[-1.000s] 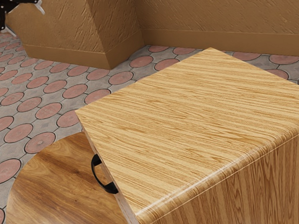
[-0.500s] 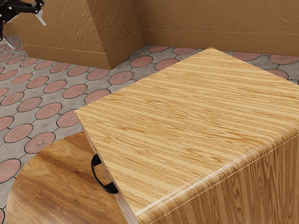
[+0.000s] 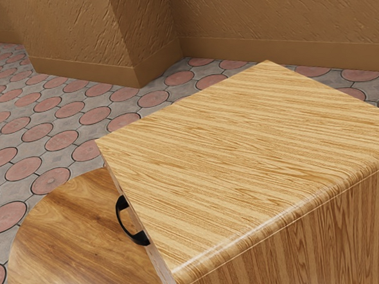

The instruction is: Pull the drawer handle with one arm to open the drawer

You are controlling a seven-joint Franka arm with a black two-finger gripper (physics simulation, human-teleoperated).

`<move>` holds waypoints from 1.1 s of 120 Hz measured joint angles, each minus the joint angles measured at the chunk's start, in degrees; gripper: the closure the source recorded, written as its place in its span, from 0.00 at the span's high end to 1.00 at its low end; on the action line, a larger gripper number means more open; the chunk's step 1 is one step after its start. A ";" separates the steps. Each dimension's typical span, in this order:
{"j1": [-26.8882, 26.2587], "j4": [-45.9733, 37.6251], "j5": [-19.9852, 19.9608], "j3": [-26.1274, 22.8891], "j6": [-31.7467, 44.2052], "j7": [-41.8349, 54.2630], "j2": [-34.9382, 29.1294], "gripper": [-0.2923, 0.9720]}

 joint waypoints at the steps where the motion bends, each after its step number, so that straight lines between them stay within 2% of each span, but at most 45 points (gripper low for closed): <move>1: 0.00 -0.09 -0.22 -0.03 -0.26 0.06 -0.41 0.76; 15: 0.00 -0.99 -3.22 -1.93 -4.02 0.80 -4.04 0.76; 36: -0.13 -1.73 -5.39 -3.79 -11.24 3.19 -7.96 0.77; 52: 0.13 -2.28 -11.37 -12.39 -13.47 4.47 -8.69 0.77; 61: 0.18 -2.27 -14.40 -15.79 -13.64 4.83 -8.64 0.77; 73: 0.19 -2.02 -18.03 -17.88 -13.53 5.21 -8.54 0.77; 101: 0.27 -0.54 -24.22 -18.47 -11.60 4.40 -7.73 0.77; 119: 0.78 -0.40 -25.08 -18.57 -9.06 3.63 -5.38 0.77; 132: 1.25 0.56 -25.19 -19.78 -5.31 3.10 -0.16 0.77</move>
